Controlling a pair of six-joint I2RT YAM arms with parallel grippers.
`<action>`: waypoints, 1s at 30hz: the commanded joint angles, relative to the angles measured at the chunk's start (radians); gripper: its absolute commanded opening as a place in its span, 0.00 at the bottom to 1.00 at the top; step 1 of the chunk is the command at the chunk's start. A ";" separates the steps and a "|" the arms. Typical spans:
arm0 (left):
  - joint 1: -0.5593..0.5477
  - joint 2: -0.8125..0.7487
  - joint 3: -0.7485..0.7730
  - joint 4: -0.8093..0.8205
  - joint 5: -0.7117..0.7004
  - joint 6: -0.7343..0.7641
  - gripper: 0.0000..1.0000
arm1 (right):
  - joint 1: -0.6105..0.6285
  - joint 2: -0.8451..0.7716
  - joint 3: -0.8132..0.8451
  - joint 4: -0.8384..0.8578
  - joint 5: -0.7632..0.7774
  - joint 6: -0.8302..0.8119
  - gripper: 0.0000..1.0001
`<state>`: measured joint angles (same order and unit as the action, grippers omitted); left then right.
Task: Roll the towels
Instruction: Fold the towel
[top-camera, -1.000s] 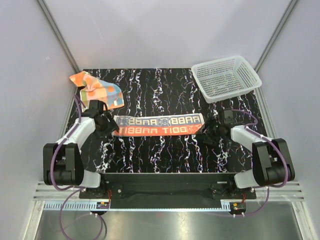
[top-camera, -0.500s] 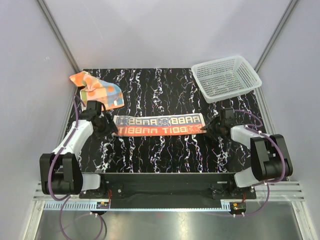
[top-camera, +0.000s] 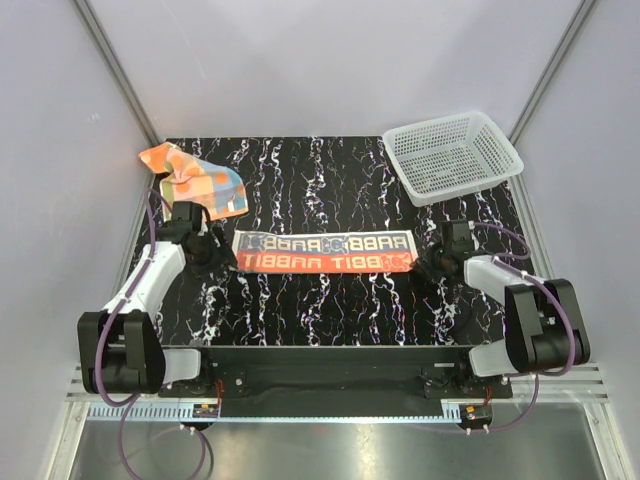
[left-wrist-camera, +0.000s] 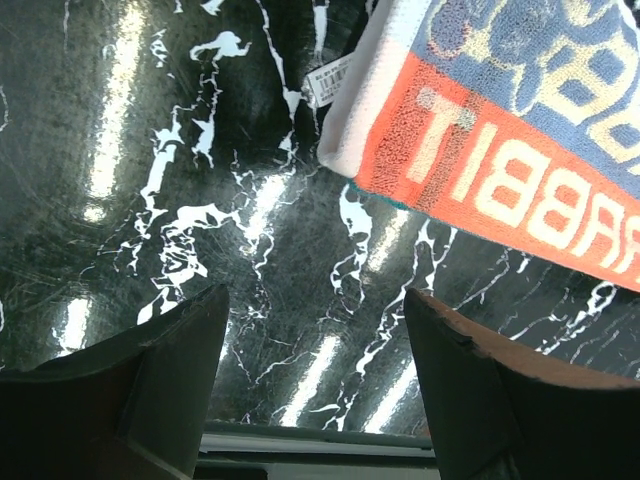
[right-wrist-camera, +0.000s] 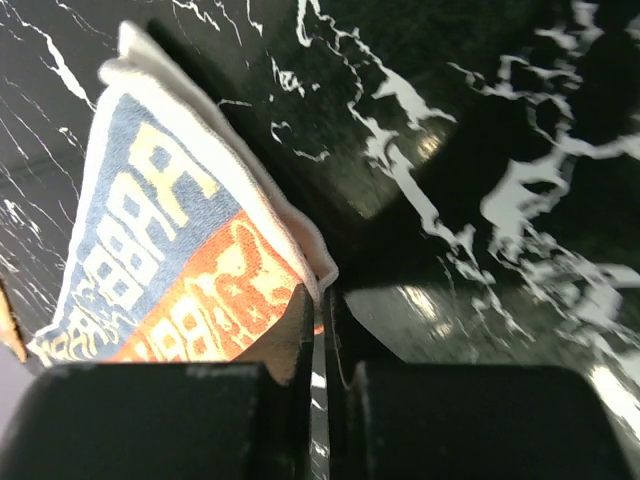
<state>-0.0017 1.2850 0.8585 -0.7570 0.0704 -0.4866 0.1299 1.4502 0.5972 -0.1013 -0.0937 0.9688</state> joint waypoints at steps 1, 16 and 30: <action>0.002 -0.044 0.016 0.024 0.064 0.025 0.76 | -0.004 -0.096 0.042 -0.153 0.113 -0.065 0.01; -0.001 -0.053 0.036 0.004 0.140 0.082 0.77 | 0.095 -0.160 0.364 -0.454 0.195 -0.252 0.00; -0.015 -0.064 0.007 0.028 0.146 0.079 0.78 | 0.459 0.157 0.789 -0.639 0.367 -0.265 0.00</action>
<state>-0.0124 1.2343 0.8577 -0.7536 0.2001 -0.4156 0.5308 1.5620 1.2621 -0.6712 0.1932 0.7174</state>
